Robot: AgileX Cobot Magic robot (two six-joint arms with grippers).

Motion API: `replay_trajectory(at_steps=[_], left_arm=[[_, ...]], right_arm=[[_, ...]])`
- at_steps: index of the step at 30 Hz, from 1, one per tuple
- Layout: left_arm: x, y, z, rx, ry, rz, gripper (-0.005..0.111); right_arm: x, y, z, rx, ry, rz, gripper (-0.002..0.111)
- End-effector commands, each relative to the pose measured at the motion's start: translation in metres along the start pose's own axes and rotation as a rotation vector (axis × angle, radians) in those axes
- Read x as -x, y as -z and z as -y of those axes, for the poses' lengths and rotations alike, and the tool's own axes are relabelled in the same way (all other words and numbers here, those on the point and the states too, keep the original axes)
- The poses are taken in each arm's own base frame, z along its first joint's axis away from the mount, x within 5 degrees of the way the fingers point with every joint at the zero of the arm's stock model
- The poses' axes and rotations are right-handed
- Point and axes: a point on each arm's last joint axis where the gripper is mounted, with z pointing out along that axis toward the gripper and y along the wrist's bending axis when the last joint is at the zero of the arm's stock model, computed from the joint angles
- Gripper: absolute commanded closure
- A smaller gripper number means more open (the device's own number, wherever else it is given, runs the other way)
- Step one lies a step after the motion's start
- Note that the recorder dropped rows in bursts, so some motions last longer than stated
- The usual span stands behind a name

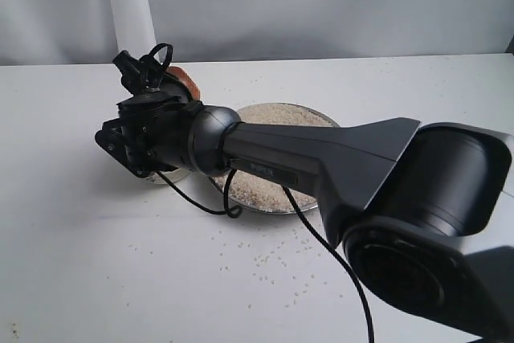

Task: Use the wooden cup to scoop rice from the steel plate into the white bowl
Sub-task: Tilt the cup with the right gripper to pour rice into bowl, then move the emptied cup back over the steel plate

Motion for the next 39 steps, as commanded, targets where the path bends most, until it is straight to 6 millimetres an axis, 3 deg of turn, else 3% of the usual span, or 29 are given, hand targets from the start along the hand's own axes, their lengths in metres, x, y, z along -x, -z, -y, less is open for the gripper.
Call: replay_trajectory(at_steps=[1,11,17,23,27,33,39], left_arm=[[0.0,0.0,0.0,-0.002,0.003,0.007,0.107],[0.0,0.0,0.0,-0.002,0.003,0.007,0.107],[0.0,0.0,0.0,-0.002,0.003,0.007,0.107],[0.0,0.0,0.0,-0.002,0.003,0.007,0.107],[0.0,0.0,0.0,-0.002,0.003,0.007,0.107],[0.0,0.0,0.0,-0.002,0.003,0.007,0.107],[0.0,0.0,0.0,-0.002,0.003,0.007,0.107]], right_arm=[[-0.005,0.003,0.006,-0.025,0.064,-0.045,0.108],[-0.019,0.014,0.021,-0.074,0.076,-0.075,0.108],[-0.017,0.021,0.026,-0.087,0.053,-0.066,0.108],[-0.019,0.026,0.026,-0.046,-0.161,-0.026,0.108],[-0.045,0.041,0.033,0.078,-0.417,0.064,0.108],[-0.112,0.066,0.045,0.196,-0.688,0.137,0.108],[-0.172,0.065,0.024,0.353,-0.826,0.032,0.108]])
